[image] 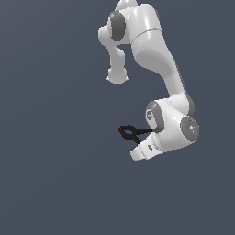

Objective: Pick up the object and move it to a goal position.

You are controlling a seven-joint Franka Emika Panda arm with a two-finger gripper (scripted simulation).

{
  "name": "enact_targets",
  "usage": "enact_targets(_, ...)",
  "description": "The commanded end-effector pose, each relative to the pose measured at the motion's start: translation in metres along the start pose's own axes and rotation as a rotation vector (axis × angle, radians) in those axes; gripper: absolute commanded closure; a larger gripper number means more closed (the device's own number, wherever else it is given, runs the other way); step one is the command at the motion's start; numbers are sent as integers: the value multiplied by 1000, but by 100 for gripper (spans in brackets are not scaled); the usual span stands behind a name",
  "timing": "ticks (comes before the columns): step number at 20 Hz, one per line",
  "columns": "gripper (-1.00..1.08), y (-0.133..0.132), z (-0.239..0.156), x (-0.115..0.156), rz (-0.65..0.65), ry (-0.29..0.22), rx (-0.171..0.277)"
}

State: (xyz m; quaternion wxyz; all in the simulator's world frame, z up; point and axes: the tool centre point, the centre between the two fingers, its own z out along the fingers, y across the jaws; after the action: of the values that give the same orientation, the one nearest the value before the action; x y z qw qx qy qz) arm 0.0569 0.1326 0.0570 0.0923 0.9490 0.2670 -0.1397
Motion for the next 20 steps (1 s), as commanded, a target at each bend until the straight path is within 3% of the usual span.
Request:
enact_targets(1, -20, -5, 2, 5, -20, -9, -9)
enact_targets(11, -20, -11, 6, 10, -39, -17, -16)
enact_targets(20, -20, -11, 33, 9, -41, -18, -17)
